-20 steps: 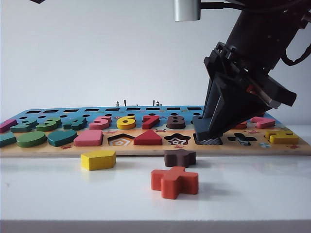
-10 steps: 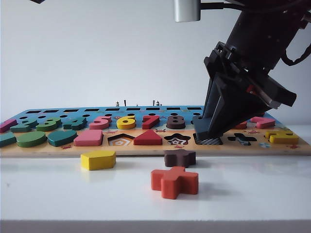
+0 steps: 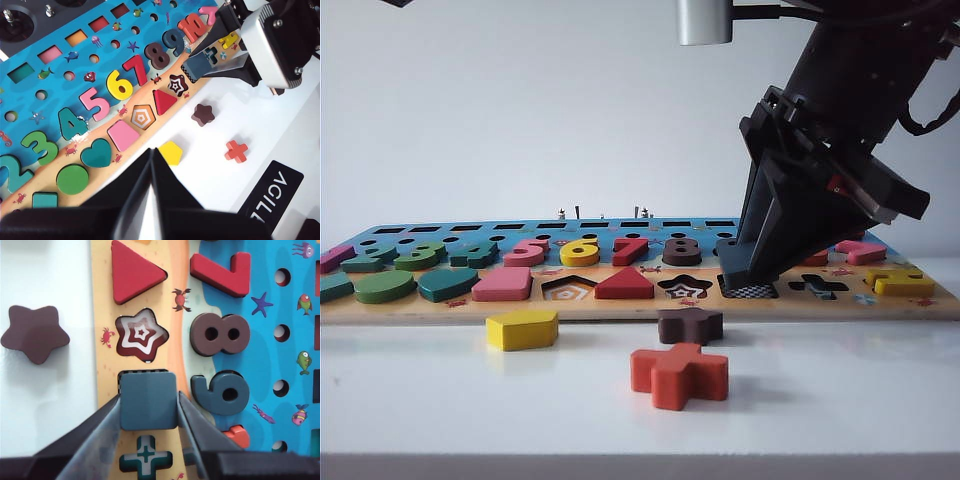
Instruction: Insert the cube into the slot.
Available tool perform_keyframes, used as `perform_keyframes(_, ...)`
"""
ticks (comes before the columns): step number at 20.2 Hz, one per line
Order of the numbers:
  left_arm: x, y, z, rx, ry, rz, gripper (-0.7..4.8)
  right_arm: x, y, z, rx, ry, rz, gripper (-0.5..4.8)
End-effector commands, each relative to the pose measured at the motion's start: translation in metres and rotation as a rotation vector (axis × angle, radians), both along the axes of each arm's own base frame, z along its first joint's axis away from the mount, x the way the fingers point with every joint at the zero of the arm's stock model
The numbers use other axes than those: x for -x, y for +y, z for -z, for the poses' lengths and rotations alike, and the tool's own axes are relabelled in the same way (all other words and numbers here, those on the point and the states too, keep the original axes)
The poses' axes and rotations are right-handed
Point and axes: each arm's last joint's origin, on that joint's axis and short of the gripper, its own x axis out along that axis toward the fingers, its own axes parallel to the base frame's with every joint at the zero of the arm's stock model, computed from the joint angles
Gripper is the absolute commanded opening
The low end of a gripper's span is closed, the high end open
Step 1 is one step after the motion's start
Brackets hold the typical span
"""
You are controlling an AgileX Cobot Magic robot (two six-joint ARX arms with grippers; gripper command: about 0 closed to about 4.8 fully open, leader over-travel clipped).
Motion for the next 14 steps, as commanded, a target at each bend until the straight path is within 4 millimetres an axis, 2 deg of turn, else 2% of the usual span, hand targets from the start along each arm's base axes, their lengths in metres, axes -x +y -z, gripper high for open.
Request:
perform_keyframes(1, -0.0005, -0.0003, -0.0025, 0.011, -0.017, 0.003, 0.20, -0.0008, 0.0013, -0.0012, -0.009, -0.013, -0.004, 0.79)
perform_keyframes(14, -0.0005, -0.0003, -0.0025, 0.011, -0.017, 0.003, 0.20, -0.0021, 0.0026, 0.0004, -0.011, -0.012, -0.001, 0.80)
